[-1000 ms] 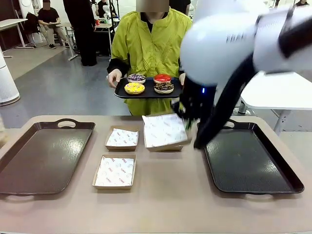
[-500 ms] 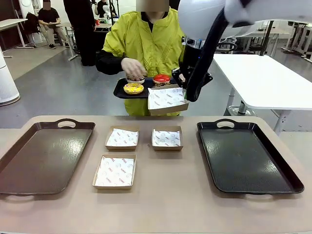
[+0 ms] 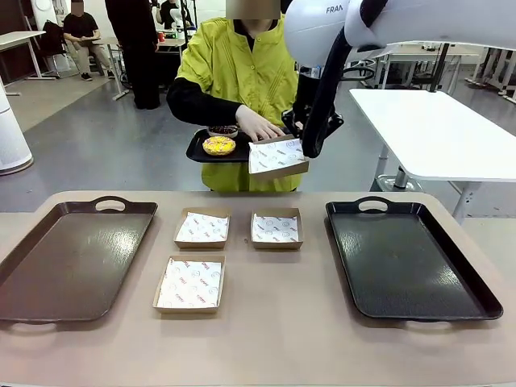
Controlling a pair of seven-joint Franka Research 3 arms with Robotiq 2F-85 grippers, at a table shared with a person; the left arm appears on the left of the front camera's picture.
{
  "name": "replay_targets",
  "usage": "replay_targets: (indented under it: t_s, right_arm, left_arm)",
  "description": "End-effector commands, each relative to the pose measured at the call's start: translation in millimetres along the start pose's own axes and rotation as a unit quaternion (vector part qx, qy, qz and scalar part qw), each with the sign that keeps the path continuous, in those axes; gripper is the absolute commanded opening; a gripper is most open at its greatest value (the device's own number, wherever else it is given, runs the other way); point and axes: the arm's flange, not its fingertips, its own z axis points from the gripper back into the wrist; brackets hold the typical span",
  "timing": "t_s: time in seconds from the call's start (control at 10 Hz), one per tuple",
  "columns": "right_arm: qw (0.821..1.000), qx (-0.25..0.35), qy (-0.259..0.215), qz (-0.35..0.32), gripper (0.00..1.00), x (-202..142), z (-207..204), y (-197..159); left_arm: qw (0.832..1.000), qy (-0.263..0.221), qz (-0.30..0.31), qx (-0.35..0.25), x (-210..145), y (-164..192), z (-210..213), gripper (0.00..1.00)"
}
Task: Individually package the donuts and arrange them on the tray.
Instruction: Pick up one Paper togo box.
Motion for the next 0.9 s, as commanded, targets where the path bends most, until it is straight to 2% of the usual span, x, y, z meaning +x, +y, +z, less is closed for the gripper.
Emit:
replay_targets:
  t_s: [0.0, 0.8]
  right_arm:
    - [1.000, 0.000, -0.002, -0.004, 0.00, -4.4, -3.8, -6.4]
    - [1.000, 0.000, -0.002, -0.004, 0.00, -4.4, -3.8, -6.4]
  left_arm:
    - [1.000, -0.003, 0.000, -0.006, -0.7, -1.4, 1.8, 1.00]
    - [1.000, -0.003, 0.000, -0.006, -0.7, -1.4, 1.8, 1.00]
